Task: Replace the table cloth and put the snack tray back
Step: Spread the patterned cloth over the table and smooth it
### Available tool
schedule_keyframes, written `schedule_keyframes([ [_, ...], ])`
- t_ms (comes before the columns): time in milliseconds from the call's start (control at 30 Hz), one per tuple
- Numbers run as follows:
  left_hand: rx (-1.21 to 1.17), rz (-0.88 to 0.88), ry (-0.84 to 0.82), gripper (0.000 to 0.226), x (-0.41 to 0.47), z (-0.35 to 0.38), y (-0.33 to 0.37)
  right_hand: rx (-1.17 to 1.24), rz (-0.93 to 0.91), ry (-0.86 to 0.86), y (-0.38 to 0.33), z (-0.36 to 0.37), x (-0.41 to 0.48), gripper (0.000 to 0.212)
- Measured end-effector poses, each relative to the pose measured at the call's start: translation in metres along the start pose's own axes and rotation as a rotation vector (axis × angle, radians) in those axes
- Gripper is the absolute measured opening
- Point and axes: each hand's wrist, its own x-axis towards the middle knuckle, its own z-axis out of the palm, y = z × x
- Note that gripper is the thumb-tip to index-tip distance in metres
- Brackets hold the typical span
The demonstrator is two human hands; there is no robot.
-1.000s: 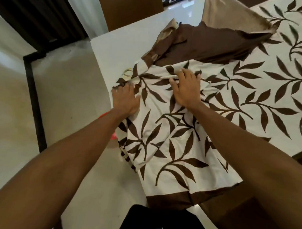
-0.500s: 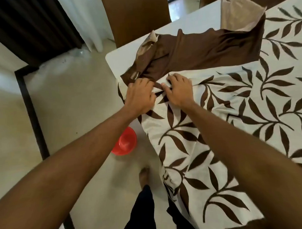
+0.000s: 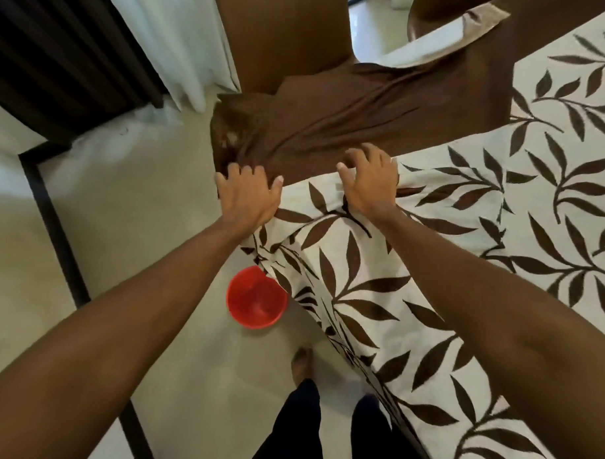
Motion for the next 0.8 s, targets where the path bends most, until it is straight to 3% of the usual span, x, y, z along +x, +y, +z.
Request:
schedule_keyframes([
  [100, 0.055, 0.009, 0.112, 0.053, 0.005, -0.008, -0.006, -0.005, -0.032, -0.175, -0.024, 0.01, 0.007, 0.059],
  [233, -0.146, 0.13, 0.113, 0.049, 0.028, -0.001, 0.0, 0.071, -0.215, -0.316, -0.064, 0.014, 0.01, 0.05],
  [300, -0.233, 0.17, -0.033, 0.055, 0.041, 0.006, 0.006, 0.205, -0.29, -0.258, -0.071, 0.015, 0.007, 0.042],
  [367, -0.212, 0.146, -0.121, 0.06, 0.049, 0.014, 0.006, 0.299, -0.232, -0.123, -0.065, 0.013, 0.005, 0.038],
  [500, -0.133, 0.1, -0.099, 0.066, 0.056, 0.013, -0.002, 0.027, 0.089, 0.086, -0.03, 0.009, 0.001, 0.04],
  [600, -0.077, 0.041, -0.106, 0.066, 0.059, 0.008, -0.011, -0.058, 0.192, -0.057, -0.013, 0.008, -0.005, 0.052],
  [700, -0.01, -0.014, -0.101, 0.068, 0.058, 0.0, -0.013, -0.068, 0.083, -0.207, -0.029, 0.01, -0.012, 0.067],
  [800, -0.011, -0.008, -0.018, 0.07, 0.053, -0.005, -0.003, -0.031, 0.001, -0.342, -0.05, 0.011, -0.006, 0.067],
])
